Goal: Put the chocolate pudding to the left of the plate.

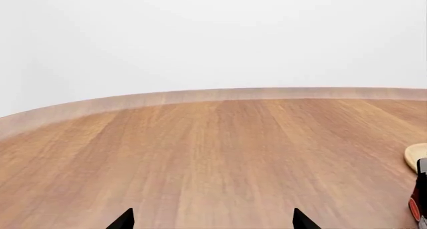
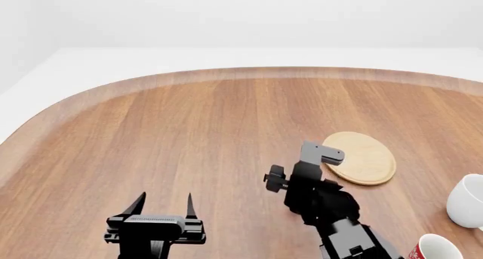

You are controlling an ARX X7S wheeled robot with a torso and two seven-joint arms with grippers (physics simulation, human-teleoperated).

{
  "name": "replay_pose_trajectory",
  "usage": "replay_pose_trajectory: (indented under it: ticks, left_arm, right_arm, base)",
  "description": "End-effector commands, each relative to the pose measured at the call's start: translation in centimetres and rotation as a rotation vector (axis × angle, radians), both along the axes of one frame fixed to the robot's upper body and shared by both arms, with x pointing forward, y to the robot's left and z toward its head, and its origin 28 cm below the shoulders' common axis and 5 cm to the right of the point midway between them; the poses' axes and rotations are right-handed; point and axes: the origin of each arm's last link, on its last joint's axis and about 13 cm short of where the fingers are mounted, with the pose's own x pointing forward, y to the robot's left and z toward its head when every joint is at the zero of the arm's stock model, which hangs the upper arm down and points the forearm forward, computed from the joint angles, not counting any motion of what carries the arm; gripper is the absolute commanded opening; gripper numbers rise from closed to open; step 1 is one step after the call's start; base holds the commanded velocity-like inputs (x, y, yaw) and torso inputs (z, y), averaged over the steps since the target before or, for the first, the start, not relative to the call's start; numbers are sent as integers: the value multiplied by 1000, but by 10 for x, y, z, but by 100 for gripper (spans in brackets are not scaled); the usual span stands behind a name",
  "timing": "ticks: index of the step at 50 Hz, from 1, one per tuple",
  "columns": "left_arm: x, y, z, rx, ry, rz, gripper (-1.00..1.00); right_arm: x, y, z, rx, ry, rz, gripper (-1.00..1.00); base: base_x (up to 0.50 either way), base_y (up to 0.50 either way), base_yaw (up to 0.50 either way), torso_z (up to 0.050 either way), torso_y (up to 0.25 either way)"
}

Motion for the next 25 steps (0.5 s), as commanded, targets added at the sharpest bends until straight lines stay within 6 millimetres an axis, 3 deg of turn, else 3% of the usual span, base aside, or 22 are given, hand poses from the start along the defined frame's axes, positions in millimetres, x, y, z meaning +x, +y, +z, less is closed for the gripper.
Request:
replay_pose_trajectory:
  ticks: [1,25]
  left_arm:
    - [0,0,-1,2,2,-4,100]
    - [0,0,-1,5,4,-6,100]
  right_arm:
    - [0,-3,-6,11,26,-9,100]
    - [-4,-5,-12,32,77,-3,100]
  base:
    - [0,0,0,0,0]
    - [0,0,0,0,0]
